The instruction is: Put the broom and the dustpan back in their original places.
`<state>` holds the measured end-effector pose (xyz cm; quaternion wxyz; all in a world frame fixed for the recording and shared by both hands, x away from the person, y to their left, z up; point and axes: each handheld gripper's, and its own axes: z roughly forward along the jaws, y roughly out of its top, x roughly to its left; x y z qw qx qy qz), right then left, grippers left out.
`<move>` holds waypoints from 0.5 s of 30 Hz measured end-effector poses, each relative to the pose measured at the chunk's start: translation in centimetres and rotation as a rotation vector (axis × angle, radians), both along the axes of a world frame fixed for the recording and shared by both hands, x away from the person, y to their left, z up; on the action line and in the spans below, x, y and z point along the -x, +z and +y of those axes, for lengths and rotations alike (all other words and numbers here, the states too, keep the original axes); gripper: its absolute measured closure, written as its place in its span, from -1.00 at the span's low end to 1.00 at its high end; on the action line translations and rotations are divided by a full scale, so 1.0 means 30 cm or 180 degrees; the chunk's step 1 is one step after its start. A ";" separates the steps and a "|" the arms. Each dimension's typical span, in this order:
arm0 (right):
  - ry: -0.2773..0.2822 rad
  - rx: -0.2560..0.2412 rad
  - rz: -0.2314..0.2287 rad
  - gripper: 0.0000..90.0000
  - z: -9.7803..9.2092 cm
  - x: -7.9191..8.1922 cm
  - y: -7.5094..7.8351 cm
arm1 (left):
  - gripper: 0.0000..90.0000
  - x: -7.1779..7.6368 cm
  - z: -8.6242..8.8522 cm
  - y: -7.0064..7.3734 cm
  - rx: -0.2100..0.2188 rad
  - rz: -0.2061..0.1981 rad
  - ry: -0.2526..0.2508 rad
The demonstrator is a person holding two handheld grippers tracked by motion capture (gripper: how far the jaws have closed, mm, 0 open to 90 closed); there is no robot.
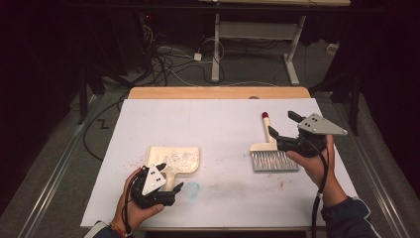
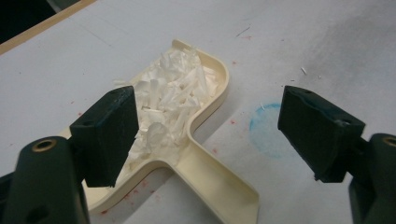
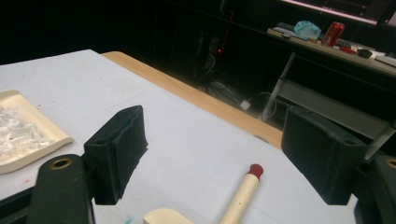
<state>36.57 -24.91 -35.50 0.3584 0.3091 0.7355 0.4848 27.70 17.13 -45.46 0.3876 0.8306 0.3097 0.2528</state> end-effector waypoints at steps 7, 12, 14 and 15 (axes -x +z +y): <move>0.0040 0.0083 0.0003 -0.46 0.001 0.038 0.006 | -0.56 0.001 -0.004 -0.003 -0.0082 -0.0018 0.0025; 0.0075 0.0071 -0.0012 -0.47 -0.005 0.056 0.010 | -0.56 0.005 -0.002 -0.002 -0.0097 -0.0078 0.0055; 0.0096 0.0072 -0.0014 -0.47 -0.006 0.064 0.009 | -0.56 0.007 0.002 0.001 -0.0072 -0.0121 0.0075; 0.0101 0.0089 -0.0017 -0.47 -0.006 0.068 0.008 | -0.56 0.007 0.003 0.002 -0.0054 -0.0122 0.0081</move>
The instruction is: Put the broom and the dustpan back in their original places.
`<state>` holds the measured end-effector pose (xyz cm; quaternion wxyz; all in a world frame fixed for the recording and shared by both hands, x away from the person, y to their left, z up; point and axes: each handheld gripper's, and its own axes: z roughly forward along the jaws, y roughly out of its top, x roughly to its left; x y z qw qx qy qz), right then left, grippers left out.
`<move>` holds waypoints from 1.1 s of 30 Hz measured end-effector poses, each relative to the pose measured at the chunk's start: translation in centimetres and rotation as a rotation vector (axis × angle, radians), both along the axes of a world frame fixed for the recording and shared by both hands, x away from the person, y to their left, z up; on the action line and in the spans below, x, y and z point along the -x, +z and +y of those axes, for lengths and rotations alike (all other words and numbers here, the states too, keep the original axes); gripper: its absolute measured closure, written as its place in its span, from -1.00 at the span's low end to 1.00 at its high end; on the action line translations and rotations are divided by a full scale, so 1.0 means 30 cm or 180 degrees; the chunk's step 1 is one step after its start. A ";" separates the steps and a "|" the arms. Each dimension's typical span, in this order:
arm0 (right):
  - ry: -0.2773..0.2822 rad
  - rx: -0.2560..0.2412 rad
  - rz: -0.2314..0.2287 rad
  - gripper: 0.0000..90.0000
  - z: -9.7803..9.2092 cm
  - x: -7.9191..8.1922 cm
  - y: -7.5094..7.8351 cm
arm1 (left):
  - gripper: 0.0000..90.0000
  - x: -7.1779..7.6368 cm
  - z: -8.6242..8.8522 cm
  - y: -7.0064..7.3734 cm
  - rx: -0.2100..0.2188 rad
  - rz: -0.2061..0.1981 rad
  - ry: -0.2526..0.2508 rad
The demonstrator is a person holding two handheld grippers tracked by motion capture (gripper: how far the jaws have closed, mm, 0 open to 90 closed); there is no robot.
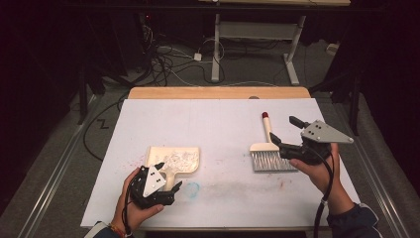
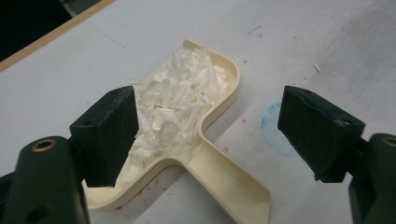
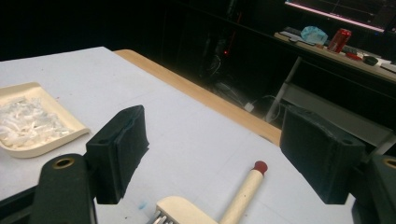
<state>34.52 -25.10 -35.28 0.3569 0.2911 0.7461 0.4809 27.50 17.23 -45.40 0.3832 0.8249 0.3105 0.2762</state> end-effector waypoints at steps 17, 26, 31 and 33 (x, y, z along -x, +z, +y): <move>0.0054 0.0138 0.0044 -0.48 -0.037 0.058 -0.046 | -0.55 0.013 0.001 0.001 0.0011 -0.0129 -0.0017; 0.0039 0.0187 0.0036 -0.48 -0.069 0.087 -0.074 | -0.55 0.012 -0.002 -0.001 -0.0007 -0.0119 -0.0033; 0.0044 0.0187 0.0034 -0.48 -0.086 0.100 -0.092 | -0.56 0.011 -0.003 -0.003 -0.0022 -0.0119 -0.0031; 0.0046 0.0188 0.0044 -0.48 -0.093 0.103 -0.101 | -0.56 0.010 -0.003 -0.005 -0.0035 -0.0115 -0.0046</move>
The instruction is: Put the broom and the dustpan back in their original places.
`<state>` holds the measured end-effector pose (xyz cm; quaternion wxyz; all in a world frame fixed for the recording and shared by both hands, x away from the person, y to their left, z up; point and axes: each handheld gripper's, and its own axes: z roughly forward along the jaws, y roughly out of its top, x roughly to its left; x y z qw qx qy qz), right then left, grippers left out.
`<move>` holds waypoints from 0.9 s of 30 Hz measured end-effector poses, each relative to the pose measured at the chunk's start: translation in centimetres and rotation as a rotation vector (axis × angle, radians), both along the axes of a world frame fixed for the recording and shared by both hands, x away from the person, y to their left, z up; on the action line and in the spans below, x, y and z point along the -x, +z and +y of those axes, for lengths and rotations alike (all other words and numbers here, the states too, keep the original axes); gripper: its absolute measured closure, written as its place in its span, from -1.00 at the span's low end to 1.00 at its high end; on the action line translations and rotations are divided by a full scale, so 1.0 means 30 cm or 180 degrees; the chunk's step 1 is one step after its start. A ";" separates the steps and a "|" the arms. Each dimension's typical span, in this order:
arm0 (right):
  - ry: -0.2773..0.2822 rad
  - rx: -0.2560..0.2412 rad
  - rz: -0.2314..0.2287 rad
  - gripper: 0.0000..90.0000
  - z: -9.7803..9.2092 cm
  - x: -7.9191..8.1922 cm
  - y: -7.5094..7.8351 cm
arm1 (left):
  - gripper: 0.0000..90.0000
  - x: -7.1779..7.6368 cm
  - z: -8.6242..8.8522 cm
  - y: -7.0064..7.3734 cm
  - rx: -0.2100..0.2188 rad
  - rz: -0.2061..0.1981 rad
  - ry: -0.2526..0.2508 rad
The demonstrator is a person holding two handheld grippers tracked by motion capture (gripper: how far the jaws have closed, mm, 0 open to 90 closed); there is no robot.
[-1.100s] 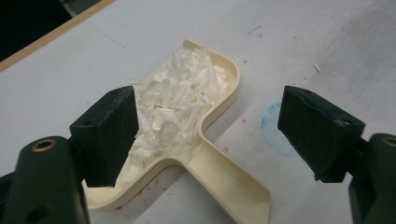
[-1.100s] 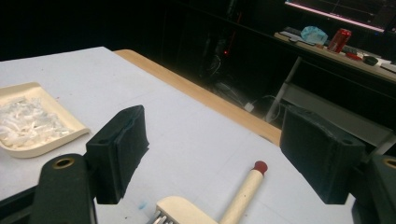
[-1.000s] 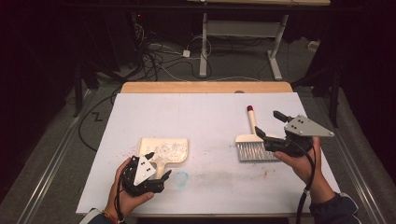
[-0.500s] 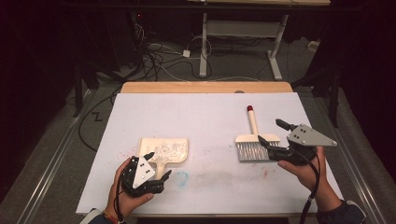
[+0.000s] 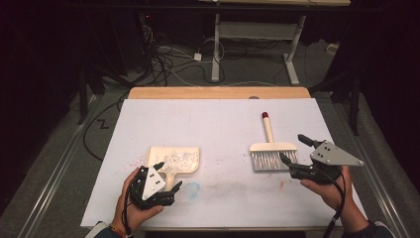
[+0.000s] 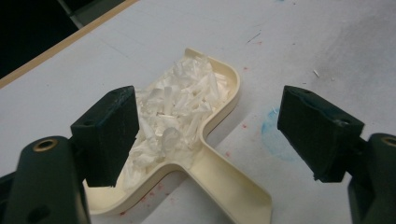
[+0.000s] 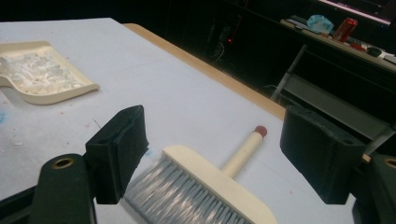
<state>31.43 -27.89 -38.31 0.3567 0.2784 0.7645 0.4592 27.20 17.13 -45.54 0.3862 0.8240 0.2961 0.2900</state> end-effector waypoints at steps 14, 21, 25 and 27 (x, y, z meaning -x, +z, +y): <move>-0.0015 0.0083 0.0062 -0.49 -0.045 0.032 -0.061 | -0.56 -0.004 -0.003 -0.003 -0.0054 -0.0012 -0.0009; -0.0019 0.0156 0.0102 -0.49 -0.063 0.045 -0.106 | -0.56 -0.014 0.001 -0.005 -0.0062 0.0006 0.0019; -0.0014 0.0138 0.0198 -0.49 -0.075 0.056 -0.152 | -0.56 -0.018 0.001 -0.006 -0.0056 0.0012 0.0020; -0.0029 0.0080 0.0225 -0.49 -0.083 0.066 -0.184 | -0.56 -0.018 0.000 -0.007 -0.0061 0.0013 0.0011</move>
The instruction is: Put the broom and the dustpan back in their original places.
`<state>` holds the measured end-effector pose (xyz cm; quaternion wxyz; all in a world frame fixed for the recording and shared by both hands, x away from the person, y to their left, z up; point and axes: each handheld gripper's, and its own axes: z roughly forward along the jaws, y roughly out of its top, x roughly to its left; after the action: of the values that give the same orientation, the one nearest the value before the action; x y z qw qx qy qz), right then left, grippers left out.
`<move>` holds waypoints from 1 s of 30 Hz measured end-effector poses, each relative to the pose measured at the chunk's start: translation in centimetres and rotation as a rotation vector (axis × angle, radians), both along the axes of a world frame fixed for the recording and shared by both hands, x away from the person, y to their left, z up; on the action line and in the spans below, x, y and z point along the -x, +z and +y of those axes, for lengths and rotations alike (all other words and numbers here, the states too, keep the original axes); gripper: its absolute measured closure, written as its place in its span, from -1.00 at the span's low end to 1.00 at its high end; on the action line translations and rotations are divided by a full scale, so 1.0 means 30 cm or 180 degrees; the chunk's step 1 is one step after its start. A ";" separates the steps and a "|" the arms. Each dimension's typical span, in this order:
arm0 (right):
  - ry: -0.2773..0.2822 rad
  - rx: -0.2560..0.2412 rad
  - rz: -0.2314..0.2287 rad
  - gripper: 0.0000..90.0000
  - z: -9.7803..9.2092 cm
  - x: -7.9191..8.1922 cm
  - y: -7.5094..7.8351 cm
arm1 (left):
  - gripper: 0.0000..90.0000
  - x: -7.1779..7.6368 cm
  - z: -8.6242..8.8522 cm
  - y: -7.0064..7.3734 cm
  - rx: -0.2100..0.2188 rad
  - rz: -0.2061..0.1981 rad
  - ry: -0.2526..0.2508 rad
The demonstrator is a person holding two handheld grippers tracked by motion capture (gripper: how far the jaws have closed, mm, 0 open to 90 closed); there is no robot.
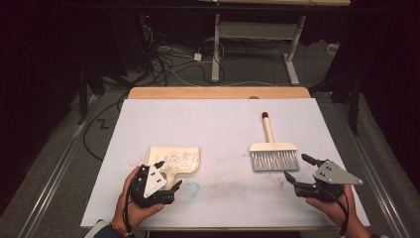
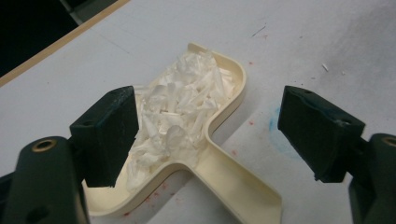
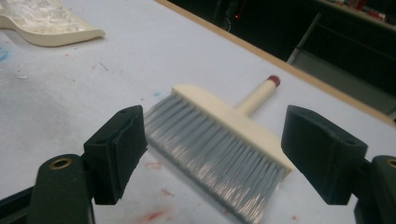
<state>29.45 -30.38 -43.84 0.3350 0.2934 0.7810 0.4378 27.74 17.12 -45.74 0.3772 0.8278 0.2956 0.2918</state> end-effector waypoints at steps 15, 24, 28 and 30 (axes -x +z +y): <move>-0.0032 0.0043 0.0032 -0.49 -0.021 0.035 -0.043 | -0.58 0.008 -0.019 -0.008 -0.0098 0.0001 -0.0078; -0.0042 0.0058 -0.0004 -0.49 -0.012 0.040 -0.035 | -0.58 0.006 -0.016 -0.010 -0.0085 0.0017 -0.0076; -0.0045 0.0055 0.0005 -0.49 -0.015 0.040 -0.037 | -0.58 0.002 -0.023 -0.013 -0.0106 0.0035 -0.0093; -0.0049 0.0062 0.0000 -0.49 -0.015 0.043 -0.037 | -0.58 0.002 -0.025 -0.013 -0.0122 0.0035 -0.0099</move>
<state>28.17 -30.84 -44.95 0.3412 0.2961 0.7830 0.4276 27.69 16.36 -46.13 0.3642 0.8409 0.2790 0.2869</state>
